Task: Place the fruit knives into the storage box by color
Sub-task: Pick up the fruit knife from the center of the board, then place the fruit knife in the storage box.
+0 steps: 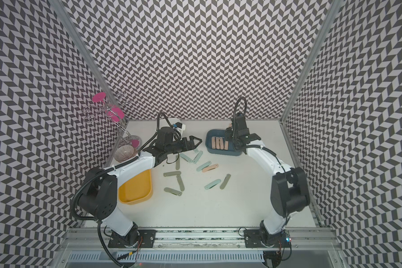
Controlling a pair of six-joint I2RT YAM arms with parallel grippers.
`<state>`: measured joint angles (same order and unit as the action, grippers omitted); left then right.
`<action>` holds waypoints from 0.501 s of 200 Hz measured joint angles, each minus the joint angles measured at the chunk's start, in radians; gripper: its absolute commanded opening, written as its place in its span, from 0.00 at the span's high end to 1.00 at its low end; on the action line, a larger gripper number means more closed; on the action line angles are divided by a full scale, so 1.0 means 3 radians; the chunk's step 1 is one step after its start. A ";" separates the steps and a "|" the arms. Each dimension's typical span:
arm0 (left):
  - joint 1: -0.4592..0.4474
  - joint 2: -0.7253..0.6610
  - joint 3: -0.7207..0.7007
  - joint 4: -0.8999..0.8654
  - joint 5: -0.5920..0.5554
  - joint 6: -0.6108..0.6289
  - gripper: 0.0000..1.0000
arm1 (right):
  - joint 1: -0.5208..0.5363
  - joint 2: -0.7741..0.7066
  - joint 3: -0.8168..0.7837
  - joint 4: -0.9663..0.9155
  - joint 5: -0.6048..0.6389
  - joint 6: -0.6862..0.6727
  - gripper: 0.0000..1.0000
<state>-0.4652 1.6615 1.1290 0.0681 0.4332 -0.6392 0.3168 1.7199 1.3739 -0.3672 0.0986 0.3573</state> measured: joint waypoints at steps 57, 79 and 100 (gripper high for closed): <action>0.0001 0.0042 0.0107 -0.0008 0.0036 0.0057 0.02 | -0.0067 0.0647 0.0262 -0.0104 -0.0024 -0.0095 0.88; 0.0001 0.0075 0.0109 -0.0008 0.0050 0.0058 0.02 | -0.0095 0.0760 0.0267 -0.0103 0.0003 -0.0116 0.88; 0.0001 0.0120 0.0109 -0.0009 0.0062 0.0060 0.02 | -0.0130 0.0894 0.0323 -0.0102 0.0036 -0.0139 0.88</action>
<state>-0.4648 1.6974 1.1618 0.0654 0.4519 -0.6212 0.2779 1.9881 1.4708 -0.3977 0.1093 0.3157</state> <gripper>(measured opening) 0.983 0.190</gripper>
